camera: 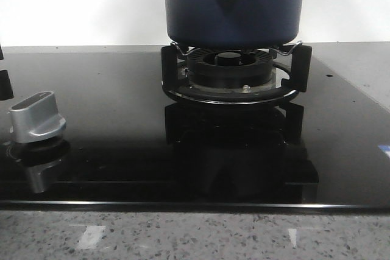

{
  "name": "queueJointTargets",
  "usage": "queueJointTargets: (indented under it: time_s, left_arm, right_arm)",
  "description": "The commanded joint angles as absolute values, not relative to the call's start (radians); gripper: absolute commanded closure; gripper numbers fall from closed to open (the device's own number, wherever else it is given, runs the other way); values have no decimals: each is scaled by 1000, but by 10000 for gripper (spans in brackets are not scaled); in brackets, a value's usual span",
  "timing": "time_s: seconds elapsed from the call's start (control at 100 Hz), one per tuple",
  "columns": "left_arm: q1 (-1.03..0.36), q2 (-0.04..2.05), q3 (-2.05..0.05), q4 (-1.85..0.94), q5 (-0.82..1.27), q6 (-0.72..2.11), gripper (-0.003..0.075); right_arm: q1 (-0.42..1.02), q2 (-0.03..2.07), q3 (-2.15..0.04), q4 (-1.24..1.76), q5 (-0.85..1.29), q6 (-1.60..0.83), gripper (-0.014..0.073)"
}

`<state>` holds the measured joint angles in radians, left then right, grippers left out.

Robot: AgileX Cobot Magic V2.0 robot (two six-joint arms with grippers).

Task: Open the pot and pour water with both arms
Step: 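Tilt the bowl with the right gripper to pour water into pot, then carry the bowl back and set it on the counter, right gripper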

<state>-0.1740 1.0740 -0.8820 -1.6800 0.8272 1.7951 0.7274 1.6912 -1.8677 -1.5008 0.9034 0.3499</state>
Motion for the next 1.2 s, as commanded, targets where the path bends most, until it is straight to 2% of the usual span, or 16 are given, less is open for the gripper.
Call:
queueJointTargets:
  time_s: [0.0,0.2,0.48,0.73,0.89,1.02,1.19]
  left_arm:
    - [-171,1050,-915,-1776,847,1799,411]
    - [-171,1050,-915,-1776,847,1799,411]
    - [-171,1050,-915,-1776,847,1799,411]
    - [-171,1050,-915,-1776,851,1799,411]
    - [-171,1050,-915,-1776,851,1799,411]
    - [-171,1050,-915,-1780,851,1799,411]
    - [-200,1050,-915,-1803,840,1802,411]
  right_arm:
    - [726,1643,-1901,-1592,907,364,639]
    - [719,1643,-1901,-1435,987,364,640]
    - [577,1641,-1901,-866,1086,364,640]
    - [322,1539,-1911,-467,1046,364,641]
    - [85,1470,-1886,-264,1145,298,641]
    - [-104,1420,-1755,-100,1165,254,641]
    - [-236,1283,-1458,0,1033,254,641]
